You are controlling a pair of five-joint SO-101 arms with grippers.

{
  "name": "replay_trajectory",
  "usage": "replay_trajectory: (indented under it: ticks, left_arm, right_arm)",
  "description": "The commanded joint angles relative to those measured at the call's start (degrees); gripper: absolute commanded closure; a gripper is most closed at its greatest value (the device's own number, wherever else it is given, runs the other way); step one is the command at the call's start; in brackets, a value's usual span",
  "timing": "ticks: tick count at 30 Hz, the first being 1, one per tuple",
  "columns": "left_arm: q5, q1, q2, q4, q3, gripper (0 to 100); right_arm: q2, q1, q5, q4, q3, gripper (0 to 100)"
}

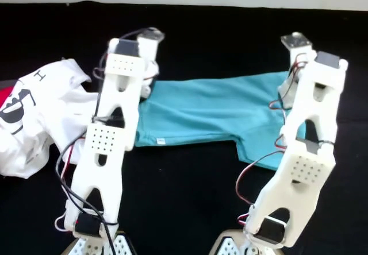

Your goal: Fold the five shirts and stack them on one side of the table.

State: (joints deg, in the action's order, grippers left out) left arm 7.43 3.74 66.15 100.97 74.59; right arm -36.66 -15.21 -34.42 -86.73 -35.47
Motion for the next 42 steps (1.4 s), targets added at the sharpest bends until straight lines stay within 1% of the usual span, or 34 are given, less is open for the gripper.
replay_trajectory:
  ticks: [1, 3, 8, 11, 21, 26, 30, 35, 42]
  left_arm:
    - [-0.4, 3.6, -15.7, 0.4, -19.4, 99]
    - [-0.4, 5.1, -22.0, -0.8, -29.9, 99]
    - [-0.4, 5.8, -29.7, -15.8, -50.8, 99]
    - [-0.4, 5.8, -32.3, -20.3, -59.1, 99]
    - [-0.2, 2.5, -38.5, -22.1, -71.1, 99]
    - [-0.2, 2.4, -48.0, -21.9, -77.7, 99]
    - [-0.4, 2.6, -55.2, -22.2, -79.0, 99]
    - [-0.4, 5.9, -56.2, -22.2, -82.6, 99]
    - [-0.4, 9.5, -56.6, -27.8, -87.7, 99]
  right_arm:
    - [7.2, -0.7, 0.5, -4.9, -2.7, 99.2]
    - [9.2, -0.7, 0.5, -6.1, -2.6, 99.2]
    - [13.7, -0.7, 0.5, -10.6, -2.3, 99.2]
    - [16.0, -0.8, 0.5, -13.6, -2.2, 99.2]
    - [18.2, -3.5, 0.5, -14.2, -2.2, 99.2]
    - [18.2, -3.7, 0.5, -14.1, -0.8, 99.2]
    - [18.2, -2.7, 0.4, -13.7, 3.5, 99.2]
    - [18.2, -1.6, 0.4, -13.7, 5.0, 99.2]
    - [18.2, -1.6, 0.4, -13.8, 5.3, 99.2]
